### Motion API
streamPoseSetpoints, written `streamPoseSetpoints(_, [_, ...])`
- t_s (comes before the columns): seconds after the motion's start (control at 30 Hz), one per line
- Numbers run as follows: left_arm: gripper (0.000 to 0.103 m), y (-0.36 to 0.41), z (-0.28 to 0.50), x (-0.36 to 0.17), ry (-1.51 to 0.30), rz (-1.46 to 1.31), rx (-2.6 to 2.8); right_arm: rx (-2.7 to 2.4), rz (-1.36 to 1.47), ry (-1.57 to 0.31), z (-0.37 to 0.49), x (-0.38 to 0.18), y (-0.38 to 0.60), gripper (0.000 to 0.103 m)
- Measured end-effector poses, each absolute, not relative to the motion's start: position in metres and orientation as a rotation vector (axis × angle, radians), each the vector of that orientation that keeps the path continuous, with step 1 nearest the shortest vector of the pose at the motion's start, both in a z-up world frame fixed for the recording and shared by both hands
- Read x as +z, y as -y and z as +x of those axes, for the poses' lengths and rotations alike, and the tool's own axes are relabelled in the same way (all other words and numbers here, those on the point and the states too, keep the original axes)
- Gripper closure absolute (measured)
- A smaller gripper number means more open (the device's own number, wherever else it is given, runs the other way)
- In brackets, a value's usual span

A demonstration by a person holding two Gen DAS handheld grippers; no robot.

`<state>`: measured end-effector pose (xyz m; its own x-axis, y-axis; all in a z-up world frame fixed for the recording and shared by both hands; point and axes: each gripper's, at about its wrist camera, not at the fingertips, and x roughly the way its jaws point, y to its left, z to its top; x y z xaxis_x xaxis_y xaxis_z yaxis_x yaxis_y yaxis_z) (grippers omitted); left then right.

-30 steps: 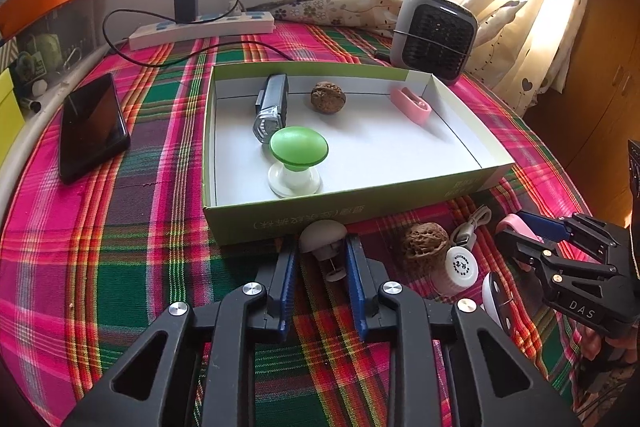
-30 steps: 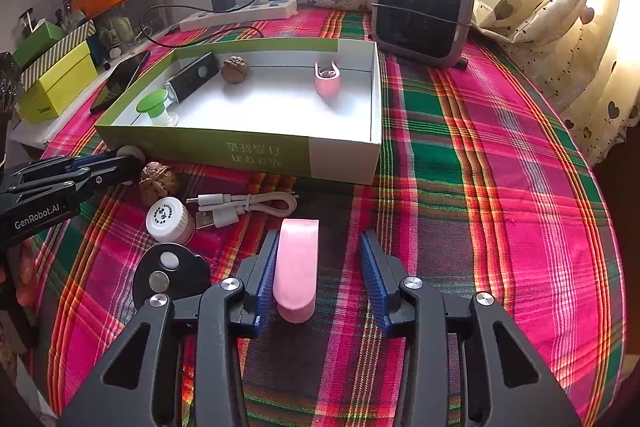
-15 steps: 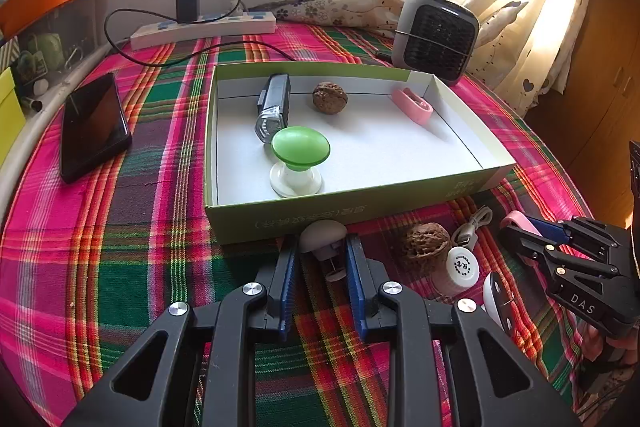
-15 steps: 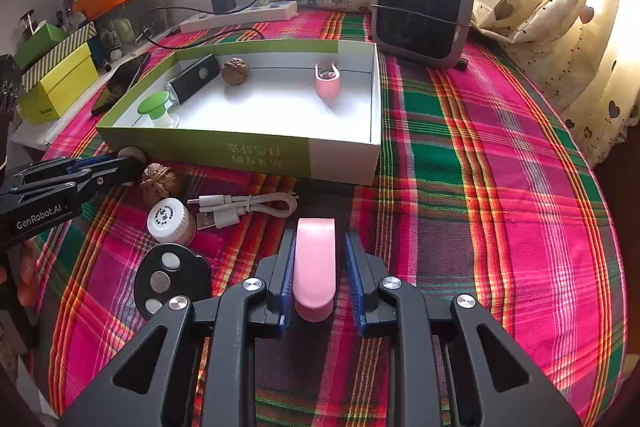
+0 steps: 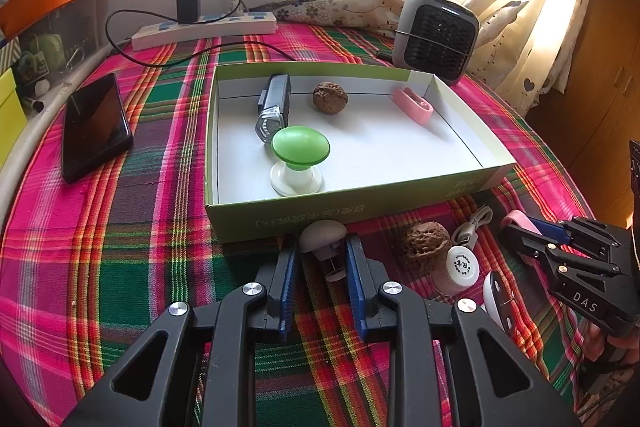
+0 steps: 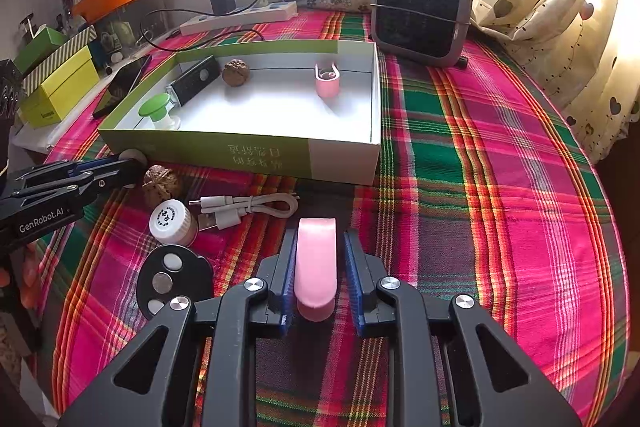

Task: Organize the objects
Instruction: 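Close the right tool on the pink clip while the left tool grasps the white mushroom knob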

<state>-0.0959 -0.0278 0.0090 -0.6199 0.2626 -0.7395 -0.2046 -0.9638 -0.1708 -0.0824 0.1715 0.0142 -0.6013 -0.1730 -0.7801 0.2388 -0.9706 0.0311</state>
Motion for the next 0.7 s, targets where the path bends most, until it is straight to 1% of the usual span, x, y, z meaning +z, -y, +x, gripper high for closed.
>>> streamPoseSetpoints(0.17, [0.082,0.028,-0.093,0.011,0.095,-1.197,2.612,-2.606,1.259,-0.098,-0.082,0.015,-0.170,0.085])
streamPoseSetpoints(0.7, [0.082,0.024,-0.087,0.026,0.076,-1.147,2.615,-2.583,1.202,-0.081,-0.080,0.027,-0.162,0.085])
